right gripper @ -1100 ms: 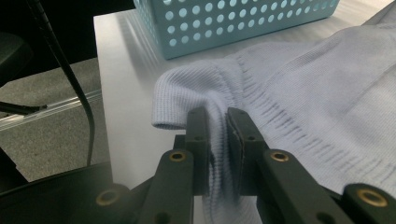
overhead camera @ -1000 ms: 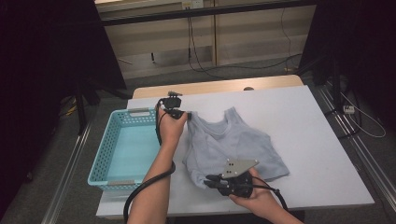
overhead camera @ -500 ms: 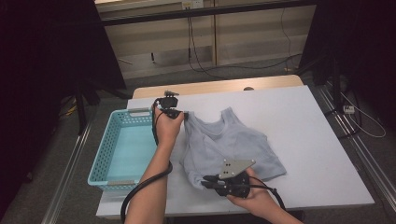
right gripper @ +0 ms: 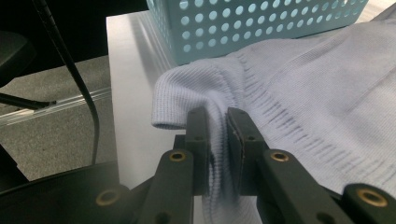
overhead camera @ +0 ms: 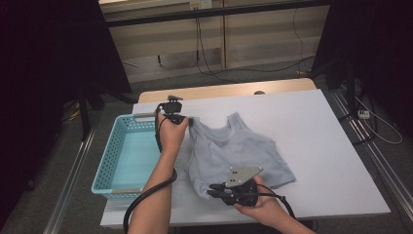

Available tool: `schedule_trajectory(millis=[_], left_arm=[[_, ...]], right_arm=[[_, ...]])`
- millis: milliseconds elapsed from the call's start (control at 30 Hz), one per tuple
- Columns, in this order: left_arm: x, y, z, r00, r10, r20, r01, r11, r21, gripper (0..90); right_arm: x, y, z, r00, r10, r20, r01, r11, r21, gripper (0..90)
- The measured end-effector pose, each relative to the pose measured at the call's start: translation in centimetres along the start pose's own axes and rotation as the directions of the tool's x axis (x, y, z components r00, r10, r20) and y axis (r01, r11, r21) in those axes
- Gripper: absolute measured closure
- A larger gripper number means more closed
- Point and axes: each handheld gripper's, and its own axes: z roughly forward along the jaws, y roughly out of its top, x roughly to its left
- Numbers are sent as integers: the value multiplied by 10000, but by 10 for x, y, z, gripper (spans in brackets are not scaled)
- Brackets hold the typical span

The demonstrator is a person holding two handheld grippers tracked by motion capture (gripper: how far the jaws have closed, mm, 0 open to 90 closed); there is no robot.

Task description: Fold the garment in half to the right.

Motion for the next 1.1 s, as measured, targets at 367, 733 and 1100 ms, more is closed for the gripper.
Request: schedule_trajectory(millis=[367, 733, 1100], left_arm=[[3, 1, -6, 10000, -68, -61, 68, 10000, 12, 853], [5, 3, -12, 9998, -91, -187, 90, 10000, -24, 853], [8, 4, -18, 9996, -93, -264, 94, 10000, 16, 853]], right_arm=[[1, 3, 1, 9999, -93, -71, 93, 9999, -49, 803], [2, 7, 1, 9998, -134, -115, 131, 9996, -232, 804], [3, 10, 3, 9996, -224, -189, 218, 9993, -298, 803]])
